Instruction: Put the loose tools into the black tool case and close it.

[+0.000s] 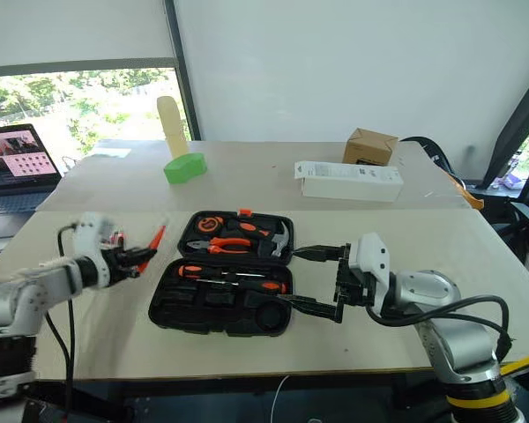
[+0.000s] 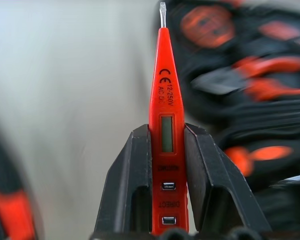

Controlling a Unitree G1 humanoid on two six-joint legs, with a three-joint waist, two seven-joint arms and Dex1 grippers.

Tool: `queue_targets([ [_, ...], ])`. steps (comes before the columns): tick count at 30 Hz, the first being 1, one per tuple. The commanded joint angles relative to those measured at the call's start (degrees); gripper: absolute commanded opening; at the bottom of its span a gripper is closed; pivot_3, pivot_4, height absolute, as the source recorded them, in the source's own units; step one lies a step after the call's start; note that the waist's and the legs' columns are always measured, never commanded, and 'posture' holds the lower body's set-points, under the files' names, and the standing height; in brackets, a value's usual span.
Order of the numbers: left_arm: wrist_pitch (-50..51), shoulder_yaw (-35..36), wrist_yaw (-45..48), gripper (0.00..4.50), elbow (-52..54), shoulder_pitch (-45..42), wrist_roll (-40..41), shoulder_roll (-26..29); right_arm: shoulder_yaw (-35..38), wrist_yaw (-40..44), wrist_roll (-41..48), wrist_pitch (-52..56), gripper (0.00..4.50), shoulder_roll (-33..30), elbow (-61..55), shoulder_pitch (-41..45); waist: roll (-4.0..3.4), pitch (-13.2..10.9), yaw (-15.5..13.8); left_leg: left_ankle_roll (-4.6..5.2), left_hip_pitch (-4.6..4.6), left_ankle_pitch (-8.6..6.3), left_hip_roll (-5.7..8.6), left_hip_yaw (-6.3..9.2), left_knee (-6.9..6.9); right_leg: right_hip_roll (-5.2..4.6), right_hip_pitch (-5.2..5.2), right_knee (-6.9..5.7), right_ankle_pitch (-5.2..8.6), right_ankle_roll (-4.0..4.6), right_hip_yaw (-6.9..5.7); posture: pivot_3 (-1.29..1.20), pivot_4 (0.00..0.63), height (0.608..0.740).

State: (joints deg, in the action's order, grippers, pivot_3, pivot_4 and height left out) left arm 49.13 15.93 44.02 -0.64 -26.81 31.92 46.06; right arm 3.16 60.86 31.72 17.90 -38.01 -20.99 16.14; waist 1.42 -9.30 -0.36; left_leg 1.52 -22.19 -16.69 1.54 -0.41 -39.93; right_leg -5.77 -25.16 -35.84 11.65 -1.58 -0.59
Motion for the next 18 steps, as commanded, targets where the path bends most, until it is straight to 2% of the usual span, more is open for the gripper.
queue_targets([
  [1, -21.9, -5.4, 27.2, 0.45, -0.2, -3.0, -0.2, 3.0, 1.8, 0.8, 1.6, -0.4, 4.50, -1.3, -2.3, -0.7, -0.01, 0.0, -0.1, 0.00, 0.00, 0.00, -0.01, -0.01, 0.01, 0.01, 0.01, 0.03, 0.00, 0.01, -0.02, 0.00, 0.150, 0.740],
  [4, -30.2, -15.2, 38.5, 0.45, -3.9, -6.0, -6.8, 5.5, 1.3, 1.4, 1.3, -1.0, 4.50, -1.7, -1.7, -0.7, -0.01, 0.0, -0.4, 0.09, 0.00, -0.01, 0.03, -0.07, -0.09, -0.06, 0.13, 0.24, 0.00, 0.01, -0.09, 0.00, 0.150, 0.740],
  [7, -36.4, -20.8, 41.8, 0.45, -8.3, -9.7, -11.5, 3.7, 0.9, 1.3, 1.0, -1.1, 4.50, -1.4, -1.4, -0.3, -0.01, 0.0, -0.3, 0.61, 0.05, -0.25, 0.05, -0.15, -0.14, 0.00, 0.22, 0.40, -0.01, -0.02, -0.05, 0.00, 0.150, 0.740],
  [10, -45.3, -28.1, 41.7, 0.45, -15.6, -13.9, -21.3, 1.6, 0.9, 0.8, 1.2, -0.9, 4.50, -1.3, -2.7, -1.1, 0.00, 0.0, -0.3, 0.69, -0.03, -0.28, -0.05, -0.15, -0.46, 0.17, 0.22, 0.06, -0.01, -0.02, -0.07, 0.00, 0.150, 0.740],
  [13, -49.2, -30.7, 41.2, 0.45, -19.9, -15.7, -25.6, 0.5, 1.5, 0.6, 1.5, -0.7, 4.50, -1.6, -3.5, -2.1, 0.00, 0.0, -0.1, 0.75, -0.09, -0.31, -0.05, -0.16, -0.53, 0.21, 0.21, 0.00, -0.01, -0.03, -0.07, 0.00, 0.150, 0.740],
  [18, -51.2, -31.8, 41.6, 0.45, -22.8, -16.3, -28.1, -1.0, 1.8, -0.2, 1.5, -0.7, 4.50, -1.6, -4.0, -3.0, 0.00, 0.0, 0.1, 0.97, -0.23, -0.44, -0.20, -0.17, -0.79, 0.28, 0.14, -0.01, 0.00, -0.06, -0.08, 0.00, 0.150, 0.740],
])
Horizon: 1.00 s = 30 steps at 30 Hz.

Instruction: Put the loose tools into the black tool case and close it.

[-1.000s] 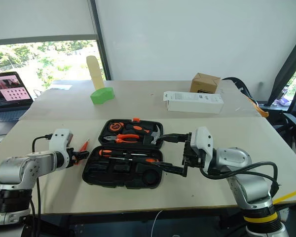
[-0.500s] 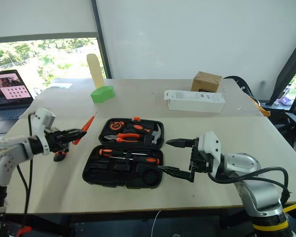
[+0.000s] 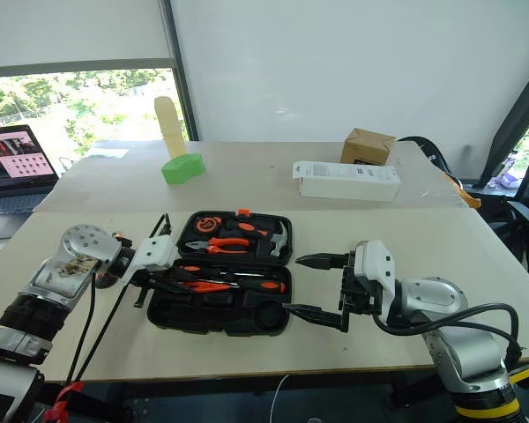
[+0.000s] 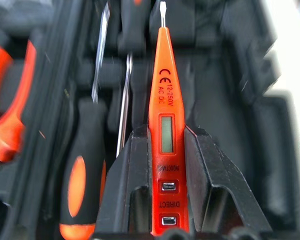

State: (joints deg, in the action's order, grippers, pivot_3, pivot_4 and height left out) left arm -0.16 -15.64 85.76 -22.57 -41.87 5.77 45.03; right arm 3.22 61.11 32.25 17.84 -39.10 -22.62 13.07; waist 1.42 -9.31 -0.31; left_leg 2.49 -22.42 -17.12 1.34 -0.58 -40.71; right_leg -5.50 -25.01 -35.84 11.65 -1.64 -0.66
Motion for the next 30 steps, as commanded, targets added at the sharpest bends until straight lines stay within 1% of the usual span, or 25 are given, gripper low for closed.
queue_targets([
  [1, -2.8, -0.6, -0.3, 0.45, -1.4, -1.2, -2.8, 0.0, 1.8, -0.7, 1.0, -0.7, 4.50, -0.5, -2.4, 0.0, 0.00, 0.0, 0.0, 0.01, 0.00, 0.00, 0.01, 0.00, -0.03, -0.01, 0.00, 0.00, 0.00, -0.02, 0.01, 0.00, 0.150, 0.740],
  [8, -2.4, -1.4, -0.8, 0.45, -2.7, -1.3, -5.8, -0.1, 1.8, -1.2, 1.0, -0.6, 4.50, -0.5, -2.8, -0.1, 0.00, 0.0, 0.0, 0.02, 0.02, -0.01, 0.01, -0.01, -0.12, -0.01, 0.04, -0.06, -0.02, -0.05, 0.05, 0.00, 0.150, 0.740],
  [17, -0.2, -3.2, -0.5, 0.45, -1.2, 0.0, -9.7, 2.0, 1.6, -1.6, 0.9, -0.7, 4.50, -0.5, -2.6, -0.1, -0.01, 0.0, 0.5, 0.01, 0.12, -0.01, -0.01, -0.01, -0.13, 0.02, 0.10, -0.11, -0.02, -0.05, 0.08, 0.00, 0.150, 0.740],
  [22, -1.8, -2.6, -1.7, 0.45, -1.5, 0.1, -10.3, 2.8, 1.4, -1.5, 0.8, -1.0, 4.50, -0.4, -2.3, -0.2, -0.01, 0.0, 0.9, 0.01, 0.26, -0.01, -0.07, -0.01, -0.13, 0.08, 0.21, -0.13, -0.01, -0.04, 0.10, 0.00, 0.150, 0.740],
  [30, 0.0, -1.1, -1.0, 0.45, 2.7, 0.4, -8.8, 4.2, 1.4, -1.3, 0.4, -1.3, 4.50, -0.4, -1.6, -0.6, -0.01, 0.0, 1.2, 0.00, 0.35, 0.00, -0.17, -0.04, -0.13, 0.16, 0.23, -0.17, -0.01, -0.02, 0.17, 0.00, 0.150, 0.740],
])
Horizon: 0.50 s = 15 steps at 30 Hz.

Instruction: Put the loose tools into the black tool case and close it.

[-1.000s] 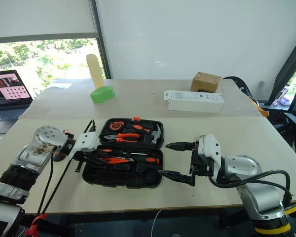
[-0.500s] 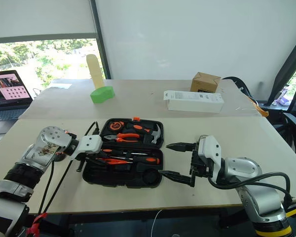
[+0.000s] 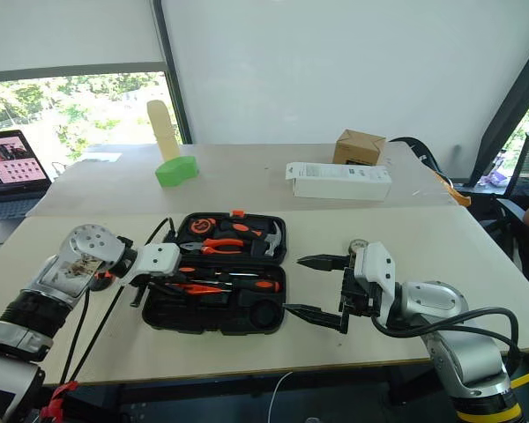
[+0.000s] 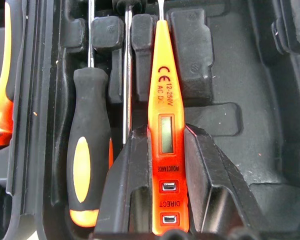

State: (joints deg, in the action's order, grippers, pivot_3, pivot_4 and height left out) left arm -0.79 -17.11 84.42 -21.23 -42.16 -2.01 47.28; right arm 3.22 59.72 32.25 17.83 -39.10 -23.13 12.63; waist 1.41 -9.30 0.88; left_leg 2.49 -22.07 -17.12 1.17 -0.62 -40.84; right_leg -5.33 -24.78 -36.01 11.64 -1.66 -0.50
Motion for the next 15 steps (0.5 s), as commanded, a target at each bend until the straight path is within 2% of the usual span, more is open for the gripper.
queue_targets([
  [1, 0.8, 0.4, 0.4, 0.45, 1.6, 0.9, -1.0, 2.1, 1.5, 0.2, 0.4, -1.4, 4.50, -0.4, -1.0, -0.2, 0.00, 0.0, 0.0, 0.00, -0.01, 0.00, 0.00, 0.00, 0.00, 0.00, 0.00, -0.02, 0.00, 0.00, 0.00, 0.00, 0.150, 0.740],
  [9, -0.1, -0.5, -0.3, 0.45, 1.0, 2.7, -2.5, 3.3, 1.2, 0.5, 0.0, -1.7, 4.50, -0.4, -0.5, -0.5, -0.01, 0.0, 0.0, 0.01, -0.01, -0.01, 0.00, 0.00, 0.01, 0.01, 0.00, -0.04, 0.00, 0.00, 0.00, 0.00, 0.150, 0.740],
  [13, 3.6, -0.8, 0.9, 0.45, 2.2, 4.0, -1.5, 3.0, 1.1, 0.5, 0.0, -1.7, 4.50, -0.4, -0.6, -0.5, -0.02, 0.0, 0.1, 0.01, 0.05, -0.01, -0.01, -0.04, 0.01, 0.02, 0.00, -0.04, 0.00, 0.00, 0.06, 0.00, 0.150, 0.740],
  [15, 4.1, -0.4, -1.2, 1.45, 2.3, 4.2, -2.6, 3.1, 1.2, 0.4, 0.1, -1.5, 4.50, -0.4, -0.8, -0.6, -0.03, 0.0, 0.2, 0.02, 0.06, -0.01, -0.01, -0.06, 0.02, 0.03, 0.00, -0.04, 0.00, 0.00, 0.10, 0.00, 0.150, 0.740],
])
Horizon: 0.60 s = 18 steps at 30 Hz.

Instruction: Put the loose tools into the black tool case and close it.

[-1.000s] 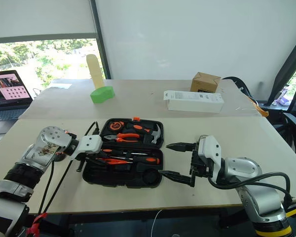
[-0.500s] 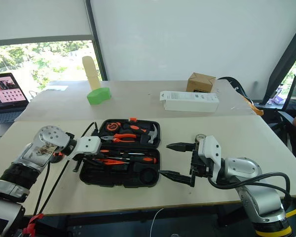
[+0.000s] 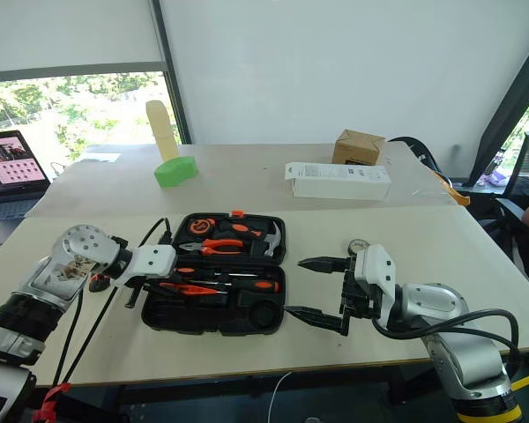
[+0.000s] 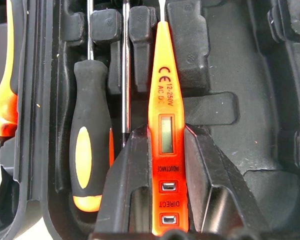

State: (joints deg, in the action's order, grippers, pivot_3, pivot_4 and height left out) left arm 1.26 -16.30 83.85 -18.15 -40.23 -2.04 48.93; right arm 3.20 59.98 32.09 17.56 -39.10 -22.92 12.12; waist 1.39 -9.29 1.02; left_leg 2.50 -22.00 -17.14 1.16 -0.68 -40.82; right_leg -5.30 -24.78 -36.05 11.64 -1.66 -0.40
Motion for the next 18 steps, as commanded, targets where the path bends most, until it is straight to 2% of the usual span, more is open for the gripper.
queue_targets([
  [1, 2.3, -0.8, -0.6, 1.71, -0.4, 2.5, -2.0, 1.5, 1.3, 0.1, 0.4, -1.2, 4.50, -0.5, -1.2, -0.3, -0.01, 0.0, 0.0, 0.01, 0.01, 0.00, 0.00, -0.01, 0.00, 0.01, 0.00, 0.00, 0.00, 0.00, 0.01, 0.00, 0.150, 0.740],
  [5, 2.9, 2.5, 1.5, 3.13, 1.5, 2.3, 3.0, 1.2, 1.5, 0.3, 0.5, -1.2, 4.50, -0.6, -1.1, -0.6, -0.01, 0.0, 0.0, 0.01, 0.01, -0.01, -0.01, -0.02, 0.00, 0.02, 0.00, 0.00, 0.00, 0.00, 0.03, 0.00, 0.150, 0.740],
  [13, 5.0, 7.1, 6.9, 3.13, 4.1, 0.9, 10.5, 2.8, 0.7, 0.9, 0.4, -1.3, 4.50, -0.1, 0.0, 0.2, 0.01, 0.0, -0.6, 0.00, -0.33, 0.00, 0.04, -0.02, -0.09, -0.08, -0.24, -0.01, -0.01, -0.01, -0.03, 0.00, 0.150, 0.740],
  [16, -2.0, 7.0, 5.4, 2.52, 1.2, 1.5, 8.5, 2.6, 0.2, 1.1, 0.2, -1.5, 4.50, 0.3, 0.3, 0.5, 0.01, 0.0, -0.7, 0.00, -0.32, -0.01, 0.07, -0.02, -0.10, -0.10, -0.22, -0.01, -0.01, -0.02, -0.04, 0.00, 0.150, 0.740],
  [18, -3.4, 7.1, 3.7, 1.75, 0.2, 1.6, 7.8, 2.0, -0.1, 1.1, 0.1, -1.6, 4.50, 0.6, 0.4, 0.6, 0.01, 0.0, -0.7, 0.00, -0.31, 0.00, 0.07, -0.02, -0.09, -0.09, -0.22, 0.00, -0.01, -0.02, -0.04, 0.00, 0.150, 0.740],
])
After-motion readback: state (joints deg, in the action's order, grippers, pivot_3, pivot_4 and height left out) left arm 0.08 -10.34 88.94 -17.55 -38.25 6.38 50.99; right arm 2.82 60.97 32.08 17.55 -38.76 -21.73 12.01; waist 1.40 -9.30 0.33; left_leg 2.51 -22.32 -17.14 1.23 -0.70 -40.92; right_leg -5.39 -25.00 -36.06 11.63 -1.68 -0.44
